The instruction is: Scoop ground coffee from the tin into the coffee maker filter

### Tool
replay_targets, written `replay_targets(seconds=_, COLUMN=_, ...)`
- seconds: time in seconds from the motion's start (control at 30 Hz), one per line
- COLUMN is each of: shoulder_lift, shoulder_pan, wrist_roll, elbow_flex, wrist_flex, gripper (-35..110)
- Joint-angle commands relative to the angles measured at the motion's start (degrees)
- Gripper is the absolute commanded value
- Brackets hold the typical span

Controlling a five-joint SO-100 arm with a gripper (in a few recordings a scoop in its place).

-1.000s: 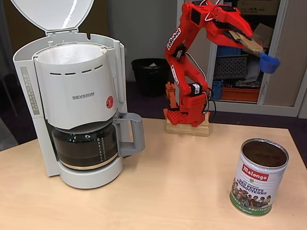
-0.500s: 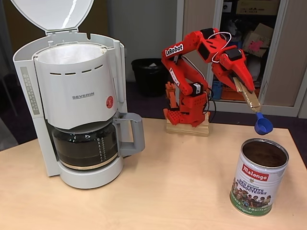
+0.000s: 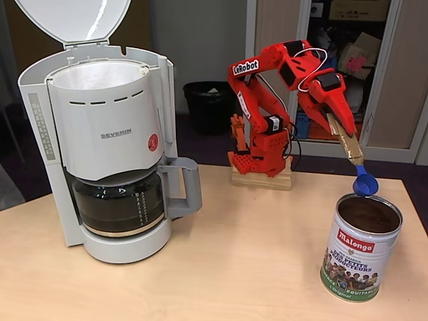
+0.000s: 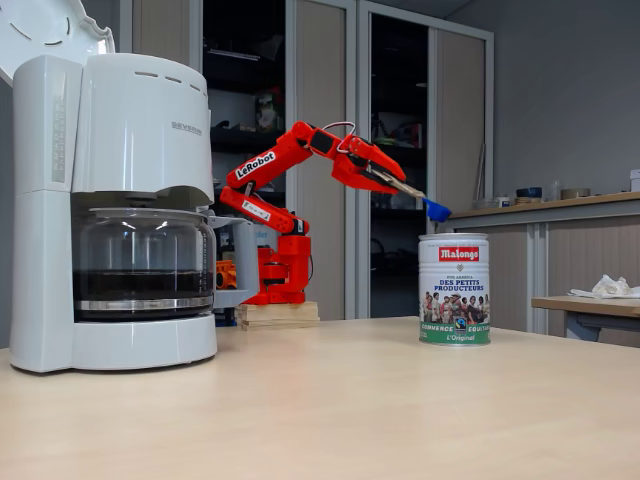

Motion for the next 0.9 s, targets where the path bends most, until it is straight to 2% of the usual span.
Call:
replay_targets(seconds=0.0, shoulder_lift=0.26, shoulder_pan=-0.97, wrist_roll=1.14, elbow_flex=-2.90, wrist_flex=1.14, gripper=0)
replay_targets(seconds=0.87, shoulder_lift=-0.18, shoulder_pan=-1.14, wrist_roll=0.88, elbow_flex=-4.92, wrist_flex=2.90, gripper=0)
